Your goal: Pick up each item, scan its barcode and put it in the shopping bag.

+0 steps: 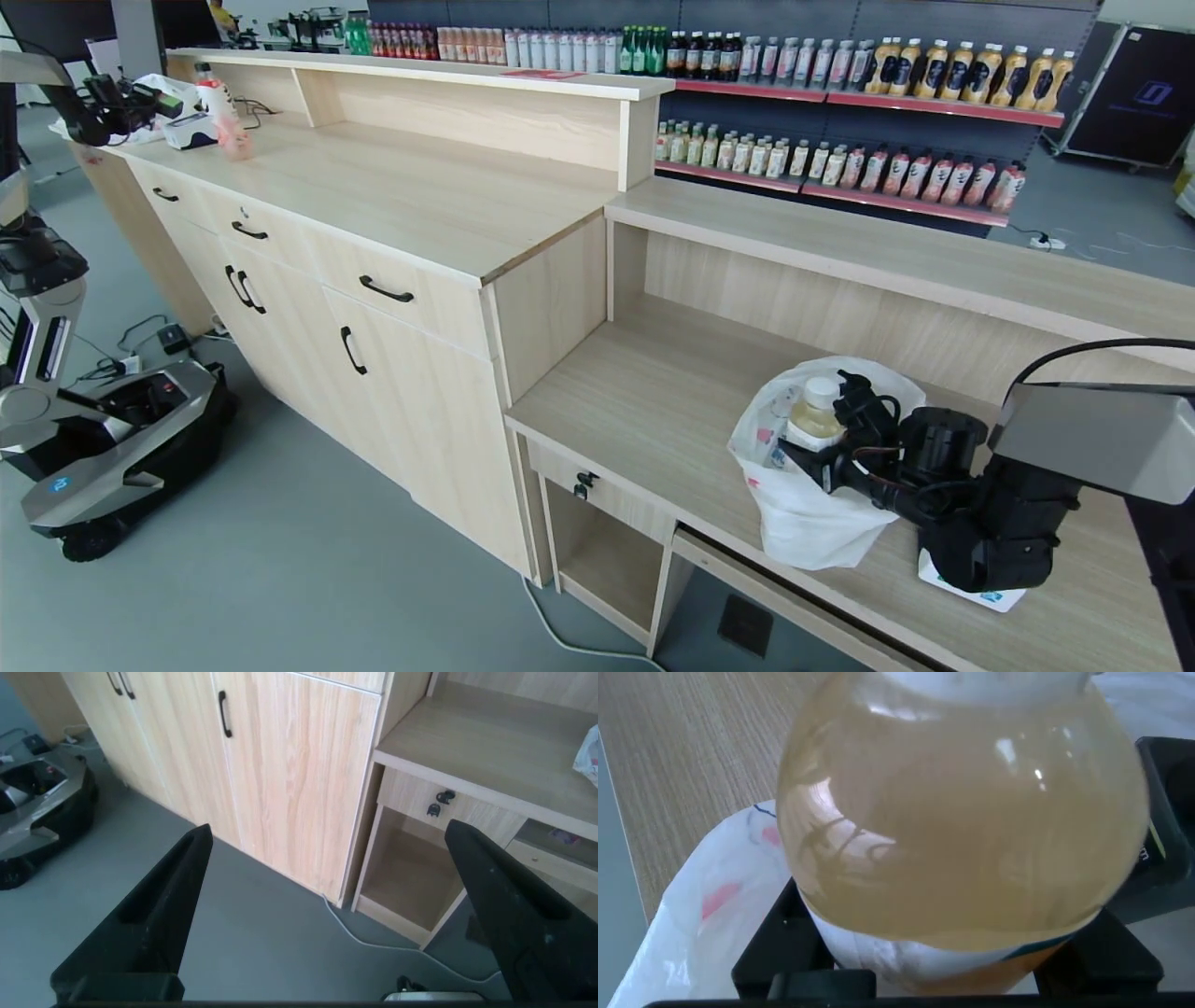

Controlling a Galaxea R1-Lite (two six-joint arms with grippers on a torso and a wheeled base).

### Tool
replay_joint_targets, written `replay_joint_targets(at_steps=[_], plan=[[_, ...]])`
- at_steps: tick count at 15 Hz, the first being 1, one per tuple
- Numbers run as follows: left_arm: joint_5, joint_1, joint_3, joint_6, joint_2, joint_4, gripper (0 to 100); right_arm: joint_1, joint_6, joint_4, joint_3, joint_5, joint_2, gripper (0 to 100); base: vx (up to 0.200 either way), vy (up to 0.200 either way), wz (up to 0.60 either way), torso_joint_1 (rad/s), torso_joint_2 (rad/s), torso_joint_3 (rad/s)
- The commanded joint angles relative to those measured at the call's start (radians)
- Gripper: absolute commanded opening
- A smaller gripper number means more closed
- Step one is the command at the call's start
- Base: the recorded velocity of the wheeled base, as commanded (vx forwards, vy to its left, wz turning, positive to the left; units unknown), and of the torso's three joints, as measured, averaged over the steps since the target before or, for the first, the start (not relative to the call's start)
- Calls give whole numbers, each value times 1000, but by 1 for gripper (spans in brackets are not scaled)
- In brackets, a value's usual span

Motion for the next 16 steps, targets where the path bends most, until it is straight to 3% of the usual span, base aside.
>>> replay_joint_targets(at_steps=[1,7,8,11,16], plan=[[0,0,0,0,0,0,100,0,1,2,1,0,20,0,0,0,0,0,0,0],[0,0,0,0,0,0,100,-14,-7,-1,19,0,20,0,0,0,0,0,0,0],[0,0,0,0,0,0,100,-15,-7,-3,30,0,16,100,0,0,0,0,0,0],[0,0,0,0,0,0,100,-18,4,20,28,0,-63,100,0,0,0,0,0,0],[0,0,0,0,0,0,100,-43,2,267,153,0,-469,100,0,0,0,0,0,0]])
